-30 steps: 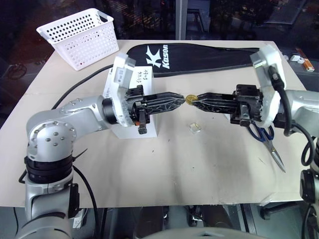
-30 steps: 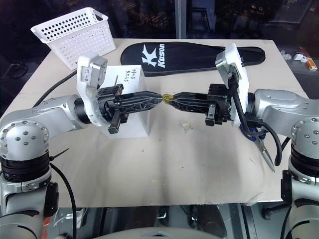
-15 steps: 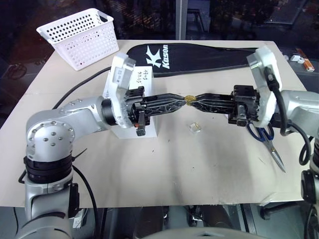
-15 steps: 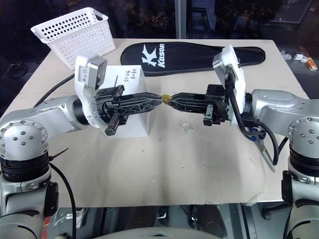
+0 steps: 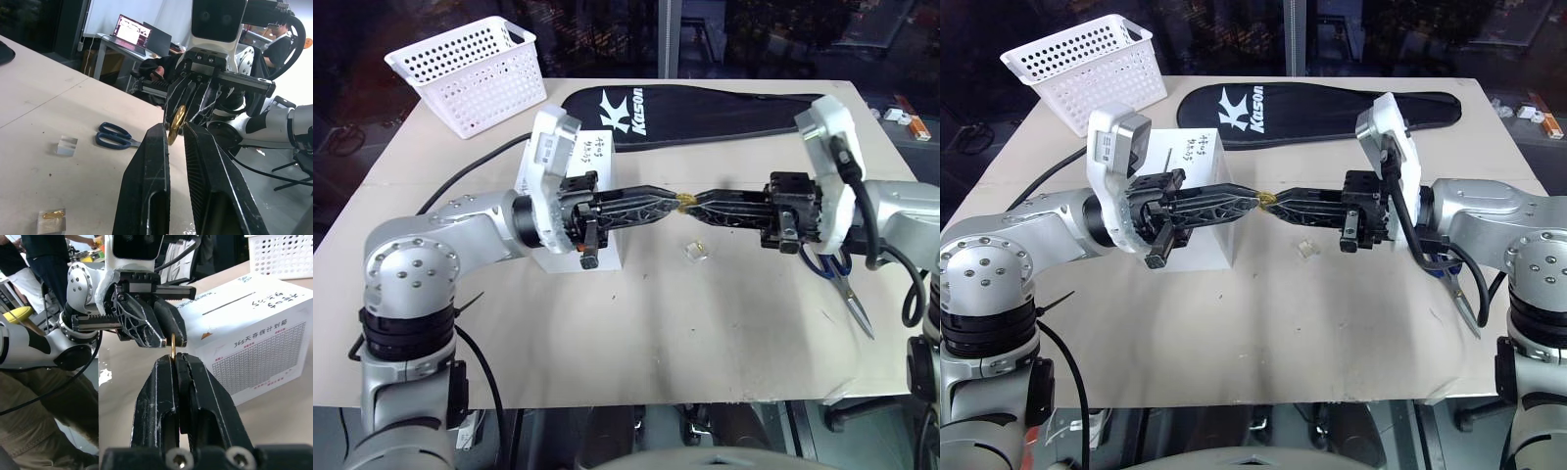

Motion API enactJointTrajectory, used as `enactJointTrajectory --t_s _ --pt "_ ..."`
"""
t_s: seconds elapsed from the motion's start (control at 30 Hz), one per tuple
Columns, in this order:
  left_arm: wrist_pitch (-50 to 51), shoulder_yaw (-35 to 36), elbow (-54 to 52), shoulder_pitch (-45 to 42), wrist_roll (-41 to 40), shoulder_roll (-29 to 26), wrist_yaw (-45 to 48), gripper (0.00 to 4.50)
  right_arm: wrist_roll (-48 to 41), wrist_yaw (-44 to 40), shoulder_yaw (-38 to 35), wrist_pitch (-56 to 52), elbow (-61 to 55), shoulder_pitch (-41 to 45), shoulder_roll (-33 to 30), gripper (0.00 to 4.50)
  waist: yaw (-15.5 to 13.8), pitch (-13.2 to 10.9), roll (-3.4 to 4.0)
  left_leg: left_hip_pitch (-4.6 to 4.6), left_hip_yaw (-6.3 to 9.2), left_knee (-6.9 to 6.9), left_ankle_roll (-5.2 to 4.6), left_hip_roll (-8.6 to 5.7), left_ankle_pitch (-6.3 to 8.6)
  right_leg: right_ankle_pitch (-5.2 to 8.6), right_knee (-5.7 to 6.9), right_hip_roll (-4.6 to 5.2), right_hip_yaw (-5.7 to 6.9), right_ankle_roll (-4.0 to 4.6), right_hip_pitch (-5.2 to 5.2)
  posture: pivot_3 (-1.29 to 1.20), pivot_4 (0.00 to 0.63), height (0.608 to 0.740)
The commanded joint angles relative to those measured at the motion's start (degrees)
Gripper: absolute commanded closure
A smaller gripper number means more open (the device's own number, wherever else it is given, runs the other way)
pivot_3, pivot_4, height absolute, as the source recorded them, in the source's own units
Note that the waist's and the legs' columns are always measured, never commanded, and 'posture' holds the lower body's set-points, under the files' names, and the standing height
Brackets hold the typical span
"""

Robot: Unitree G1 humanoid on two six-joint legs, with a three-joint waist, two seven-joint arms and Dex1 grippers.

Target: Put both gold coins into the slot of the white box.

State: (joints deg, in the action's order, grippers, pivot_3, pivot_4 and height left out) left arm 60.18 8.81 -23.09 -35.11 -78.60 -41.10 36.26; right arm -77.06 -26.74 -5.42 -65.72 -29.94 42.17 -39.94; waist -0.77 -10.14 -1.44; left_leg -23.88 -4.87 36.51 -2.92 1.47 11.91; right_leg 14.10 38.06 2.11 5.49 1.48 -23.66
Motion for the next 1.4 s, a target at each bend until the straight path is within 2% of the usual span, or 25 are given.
enactJointTrajectory --t_s 0.03,0.3,0.37,0.63,0.73,0.83,0.87,0.97,1.07,1.13,1.2,1.3,1.4 --pt "-0.75 0.16 -1.91 -0.27 -0.07 -0.33 1.0 3.95 -1.83 0.64 -0.56 1.83 -0.96 1.4 0.56 4.5 0.0 0.0 0.0 0.0 0.0 0.0 0.0 0.0 0.0 0.0 0.0 0.0 0.0 0.0 0.0 0.0 0.15 0.738" --pt "-0.82 -0.19 -2.45 0.34 0.42 -0.45 2.14 3.95 -2.49 1.35 -0.14 2.45 -1.14 1.42 0.75 4.5 0.01 0.0 0.0 0.0 0.0 0.0 0.0 0.0 0.0 0.0 0.0 0.0 0.0 0.0 0.0 0.0 0.15 0.738" --pt "-0.94 -0.07 -2.47 0.51 0.21 -0.38 2.22 4.49 -2.78 1.42 -0.07 2.47 -1.16 1.44 0.74 4.5 0.01 0.0 0.0 0.0 0.0 0.0 0.0 0.0 0.0 0.0 0.0 0.0 0.0 0.0 0.0 0.0 0.15 0.738" --pt "-1.53 0.5 -3.23 1.99 0.07 -0.41 2.82 4.49 -3.8 1.71 -0.12 2.68 -1.62 1.08 0.42 4.5 0.0 0.0 0.0 0.0 0.0 0.0 0.0 0.0 0.0 0.0 -0.01 0.0 0.0 0.0 0.0 0.0 0.15 0.738" --pt "-1.93 0.6 -3.48 2.53 0.13 -0.48 2.89 4.49 -0.81 1.25 0.06 4.2 -2.28 1.2 0.59 4.5 0.0 0.0 0.0 0.0 0.0 -0.01 0.0 0.0 0.0 0.0 -0.01 0.0 0.0 0.0 0.0 0.0 0.15 0.738" --pt "-2.63 1.4 -3.15 3.15 0.26 -0.52 2.16 4.5 0.08 0.92 0.06 4.86 -2.15 0.68 1.16 3.62 0.0 0.0 0.0 0.0 0.0 -0.01 0.0 0.0 0.0 0.0 -0.01 0.0 0.0 0.0 0.0 0.0 0.15 0.738" --pt "-2.78 1.7 -3.01 3.21 0.12 -0.57 1.75 4.5 1.1 0.98 0.09 5.09 -2.26 0.41 1.08 3.05 0.0 0.0 0.0 -0.01 0.0 -0.01 0.0 0.0 0.0 0.0 -0.01 0.0 0.0 0.0 0.0 0.0 0.15 0.738" --pt "-3.23 4.57 -2.27 3.08 -2.54 -0.83 -3.23 4.5 3.51 1.12 -0.93 6.16 -2.95 -1.3 -0.25 1.83 -0.03 -0.01 -0.01 -0.01 0.01 -0.01 0.0 0.0 0.0 0.0 -0.02 0.0 0.0 0.0 0.0 0.0 0.15 0.738" --pt "-3.75 7.51 -2.45 3.35 -5.24 -1.52 -9.53 4.5 7.77 1.15 -1.24 8.29 -4.45 -2.69 -1.94 0.14 -0.06 -0.02 -0.03 -0.04 0.03 -0.01 0.0 0.01 0.0 0.0 -0.04 0.02 0.01 0.0 0.0 0.0 0.15 0.738" --pt "-4.28 8.91 -3.65 3.63 -8.06 -1.96 -14.68 4.5 7.73 0.35 -2.37 9.24 -5.32 -4.0 -2.72 0.05 -0.05 -0.02 -0.03 -0.04 0.02 -0.01 0.0 0.0 0.0 0.0 -0.04 0.02 0.01 0.0 0.0 0.0 0.15 0.738" --pt "-5.87 9.63 -5.34 3.74 -6.78 -1.75 -20.37 4.5 10.49 -1.52 -2.78 11.48 -7.08 -5.59 -4.07 0.05 -0.07 -0.02 -0.04 -0.04 0.04 -0.01 0.0 0.0 0.0 0.0 -0.05 0.02 0.01 -0.01 0.0 0.0 0.15 0.738" --pt "-8.39 8.82 -8.01 2.56 1.52 -0.94 -31.8 4.5 22.23 -6.39 -2.73 20.43 -12.03 -10.04 -7.85 0.05 -0.33 -0.03 -0.05 -0.04 0.04 -0.03 0.0 -0.02 0.0 0.01 -0.07 0.02 0.02 -0.01 0.0 0.0 0.15 0.738" --pt "-9.01 6.17 -11.91 0.99 11.79 -0.31 -42.86 4.5 21.87 -10.11 -5.79 23.69 -11.18 -13.42 -8.01 0.05 -0.42 -0.05 -0.14 -0.04 0.05 -0.03 0.0 -0.02 0.0 0.0 -0.08 0.01 0.03 -0.02 0.01 0.0 0.15 0.738"
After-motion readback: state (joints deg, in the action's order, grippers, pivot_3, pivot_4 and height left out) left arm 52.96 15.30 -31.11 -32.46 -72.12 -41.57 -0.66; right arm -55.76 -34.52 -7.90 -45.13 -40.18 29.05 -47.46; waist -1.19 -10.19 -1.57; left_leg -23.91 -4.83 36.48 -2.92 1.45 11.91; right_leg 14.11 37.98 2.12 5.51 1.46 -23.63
